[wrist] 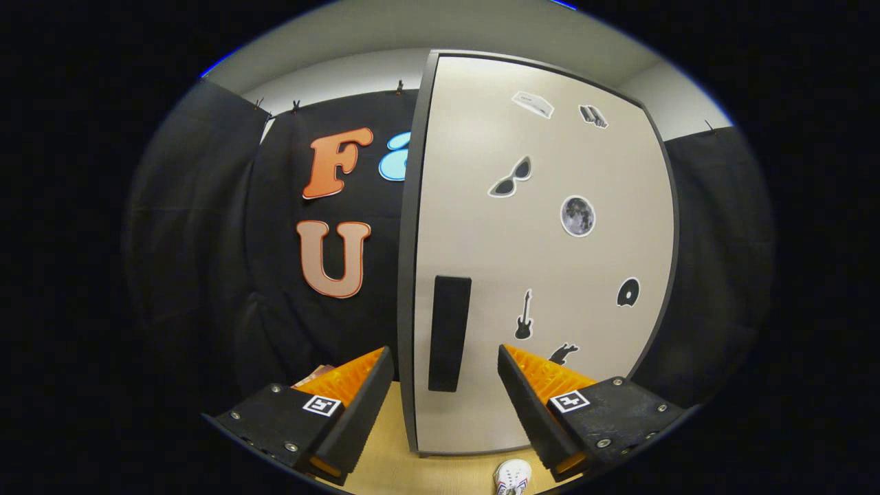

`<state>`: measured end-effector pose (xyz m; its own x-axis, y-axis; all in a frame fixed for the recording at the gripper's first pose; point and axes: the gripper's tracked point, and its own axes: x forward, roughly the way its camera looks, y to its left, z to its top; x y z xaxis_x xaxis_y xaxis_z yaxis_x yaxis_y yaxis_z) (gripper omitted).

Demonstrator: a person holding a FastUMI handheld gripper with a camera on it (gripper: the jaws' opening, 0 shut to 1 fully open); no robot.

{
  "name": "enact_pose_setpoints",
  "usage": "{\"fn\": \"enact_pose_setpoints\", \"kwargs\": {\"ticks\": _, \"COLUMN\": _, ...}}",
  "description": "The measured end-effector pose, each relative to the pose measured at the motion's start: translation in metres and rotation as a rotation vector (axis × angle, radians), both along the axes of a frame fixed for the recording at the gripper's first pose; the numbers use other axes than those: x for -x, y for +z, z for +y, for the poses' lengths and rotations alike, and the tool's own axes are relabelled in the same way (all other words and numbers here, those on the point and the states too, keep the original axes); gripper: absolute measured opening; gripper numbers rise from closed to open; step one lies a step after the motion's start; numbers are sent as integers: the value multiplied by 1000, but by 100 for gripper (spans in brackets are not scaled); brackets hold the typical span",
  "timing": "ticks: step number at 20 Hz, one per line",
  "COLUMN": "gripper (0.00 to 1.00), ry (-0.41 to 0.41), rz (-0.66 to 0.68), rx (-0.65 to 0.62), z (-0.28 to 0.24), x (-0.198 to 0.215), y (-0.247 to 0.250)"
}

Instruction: Open the shoe cabinet door, grab the shoes and put them into the shoe cabinet, then close the shoe cabinet door.

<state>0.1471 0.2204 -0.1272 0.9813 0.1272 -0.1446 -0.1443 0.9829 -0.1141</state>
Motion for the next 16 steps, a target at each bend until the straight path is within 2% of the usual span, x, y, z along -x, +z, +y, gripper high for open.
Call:
{"fn": "enact_pose_setpoints", "kwargs": {"ticks": 4, "gripper": 93, "ry": -18, "rz": 12, "rx": -10, "z": 12, "x": -26, "y": -13}}
{"fn": "enact_pose_setpoints", "kwargs": {"ticks": 6, "gripper": 86, "ry": -27, "rz": 9, "rx": -9, "z": 15, "x": -35, "y": -17}}
{"fn": "enact_pose_setpoints", "kwargs": {"ticks": 9, "gripper": 71, "ry": -62, "rz": 13, "rx": -26, "z": 11, "x": -45, "y": -22}}
{"fn": "enact_pose_setpoints", "kwargs": {"ticks": 11, "gripper": 62, "ry": -50, "rz": 27, "rx": -61, "z": 13, "x": -45, "y": -26}}
{"fn": "enact_pose_setpoints", "kwargs": {"ticks": 13, "gripper": 56, "ry": -74, "rz": 41, "rx": -45, "z": 2, "x": -44, "y": -30}}
{"fn": "enact_pose_setpoints", "kwargs": {"ticks": 16, "gripper": 35, "ry": -36, "rz": 32, "rx": -82, "z": 5, "x": -42, "y": -29}}
